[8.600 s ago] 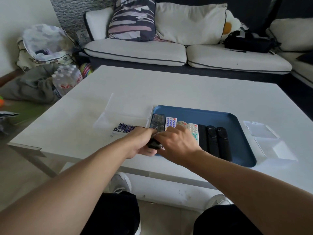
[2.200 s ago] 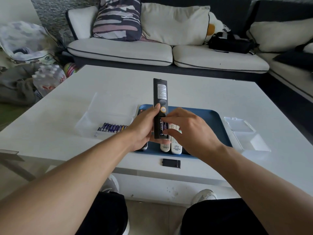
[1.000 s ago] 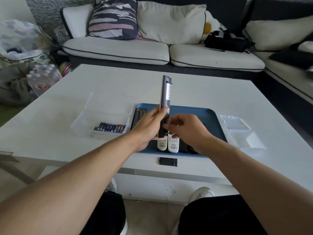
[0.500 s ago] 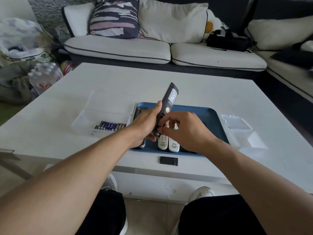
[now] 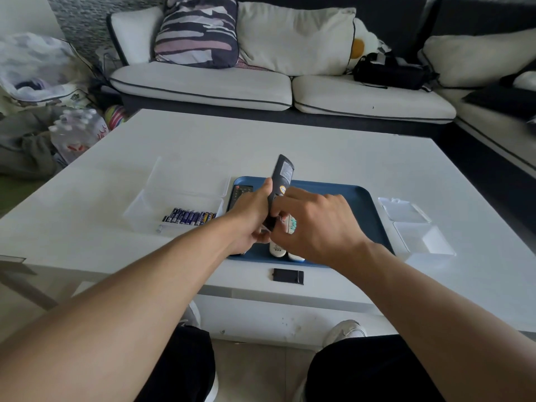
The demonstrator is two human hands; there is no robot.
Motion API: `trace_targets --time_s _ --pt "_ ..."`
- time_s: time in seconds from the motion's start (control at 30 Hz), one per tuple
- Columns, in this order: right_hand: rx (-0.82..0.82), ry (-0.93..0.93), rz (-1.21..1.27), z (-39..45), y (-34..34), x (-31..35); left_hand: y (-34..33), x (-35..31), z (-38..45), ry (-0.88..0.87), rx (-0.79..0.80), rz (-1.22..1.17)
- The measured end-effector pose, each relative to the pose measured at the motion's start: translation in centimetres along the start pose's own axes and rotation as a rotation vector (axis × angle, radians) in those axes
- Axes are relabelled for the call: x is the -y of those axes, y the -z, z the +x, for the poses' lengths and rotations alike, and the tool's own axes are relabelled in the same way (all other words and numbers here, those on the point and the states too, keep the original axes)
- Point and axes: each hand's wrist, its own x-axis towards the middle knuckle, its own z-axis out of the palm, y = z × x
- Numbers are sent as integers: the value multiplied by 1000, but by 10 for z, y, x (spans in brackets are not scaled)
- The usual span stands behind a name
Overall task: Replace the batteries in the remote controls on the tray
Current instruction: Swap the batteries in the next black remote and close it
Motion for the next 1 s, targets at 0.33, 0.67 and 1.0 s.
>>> trace_targets --time_s 0.33,0.67,1.0 --pt "252 145 159 3 7 -16 20 6 -1 156 111 58" --pt "186 -761 1423 12 12 -13 25 8 7 137 43 -25" --pt "563 -1015 1467 7 -3 -9 31 14 17 121 29 -31"
